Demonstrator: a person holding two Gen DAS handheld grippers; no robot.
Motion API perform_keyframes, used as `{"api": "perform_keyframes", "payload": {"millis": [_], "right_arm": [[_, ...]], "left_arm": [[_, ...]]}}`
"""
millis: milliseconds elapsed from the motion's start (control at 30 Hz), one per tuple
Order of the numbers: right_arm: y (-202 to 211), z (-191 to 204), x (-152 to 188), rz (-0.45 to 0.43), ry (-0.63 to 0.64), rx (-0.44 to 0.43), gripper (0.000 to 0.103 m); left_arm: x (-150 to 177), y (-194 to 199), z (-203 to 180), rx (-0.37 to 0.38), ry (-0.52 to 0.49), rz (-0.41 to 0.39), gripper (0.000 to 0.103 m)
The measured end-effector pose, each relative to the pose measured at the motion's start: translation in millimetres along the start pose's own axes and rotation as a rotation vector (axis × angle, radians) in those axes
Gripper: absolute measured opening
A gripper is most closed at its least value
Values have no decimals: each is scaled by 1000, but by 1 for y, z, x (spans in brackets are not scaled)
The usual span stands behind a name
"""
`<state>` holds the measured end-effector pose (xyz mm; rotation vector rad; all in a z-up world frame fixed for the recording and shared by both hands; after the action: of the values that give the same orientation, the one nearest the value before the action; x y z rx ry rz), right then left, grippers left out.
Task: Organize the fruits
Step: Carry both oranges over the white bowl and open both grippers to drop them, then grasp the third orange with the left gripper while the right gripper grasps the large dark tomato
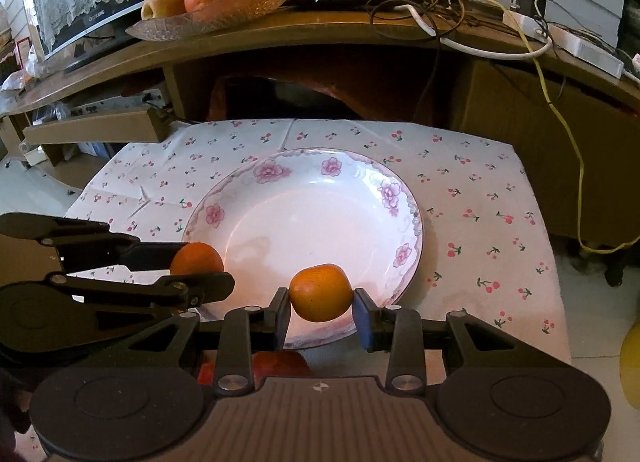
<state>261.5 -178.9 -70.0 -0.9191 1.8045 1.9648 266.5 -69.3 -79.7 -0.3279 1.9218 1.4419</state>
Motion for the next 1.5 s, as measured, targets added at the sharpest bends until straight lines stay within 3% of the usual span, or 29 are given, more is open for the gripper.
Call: {"api": "perform_keyframes", "payload": {"millis": [633, 1500], "right_arm": [[14, -8, -6, -51, -30, 1, 42], [39, -2, 23, -21, -16, -56, 49]], "left_arm": [[-5, 16, -2, -10, 3, -35, 45], [33, 58, -8, -31, -13, 0, 48]]}}
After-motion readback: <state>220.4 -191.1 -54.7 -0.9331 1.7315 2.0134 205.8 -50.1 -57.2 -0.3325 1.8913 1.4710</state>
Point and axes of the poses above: each gripper's, at about its wrist camera, not at the fingertips, and y roughly against the way its jaws point, z to its left, x to its underside, the point moved 8 cm from there along -y, roughly the way its jaws point, and after that the axes turned 4 degrees about x, right-handed, at the moved point
